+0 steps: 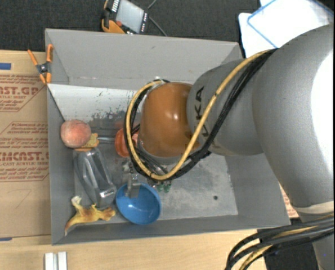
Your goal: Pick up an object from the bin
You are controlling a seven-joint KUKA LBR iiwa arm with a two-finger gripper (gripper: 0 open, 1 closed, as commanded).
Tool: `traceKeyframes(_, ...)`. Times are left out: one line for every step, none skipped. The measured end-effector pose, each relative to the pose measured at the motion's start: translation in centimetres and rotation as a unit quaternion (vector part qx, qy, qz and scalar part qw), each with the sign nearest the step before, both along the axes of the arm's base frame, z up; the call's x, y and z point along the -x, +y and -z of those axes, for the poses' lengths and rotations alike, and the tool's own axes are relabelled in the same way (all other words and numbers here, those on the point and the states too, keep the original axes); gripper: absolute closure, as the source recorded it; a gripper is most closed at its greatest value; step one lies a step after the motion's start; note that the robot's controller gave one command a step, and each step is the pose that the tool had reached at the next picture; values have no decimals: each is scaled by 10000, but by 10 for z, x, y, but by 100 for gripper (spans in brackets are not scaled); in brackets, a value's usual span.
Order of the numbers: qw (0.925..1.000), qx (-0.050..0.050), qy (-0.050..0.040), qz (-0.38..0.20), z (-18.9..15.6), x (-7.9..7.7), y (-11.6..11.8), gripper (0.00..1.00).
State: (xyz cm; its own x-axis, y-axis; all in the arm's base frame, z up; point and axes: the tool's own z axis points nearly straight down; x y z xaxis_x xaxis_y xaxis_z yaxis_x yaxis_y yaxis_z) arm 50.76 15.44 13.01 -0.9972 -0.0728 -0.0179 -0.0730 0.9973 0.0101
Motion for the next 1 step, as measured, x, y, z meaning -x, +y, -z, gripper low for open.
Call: traceKeyframes(10000, 3, 26, -6, -77, -1, -7, 100)
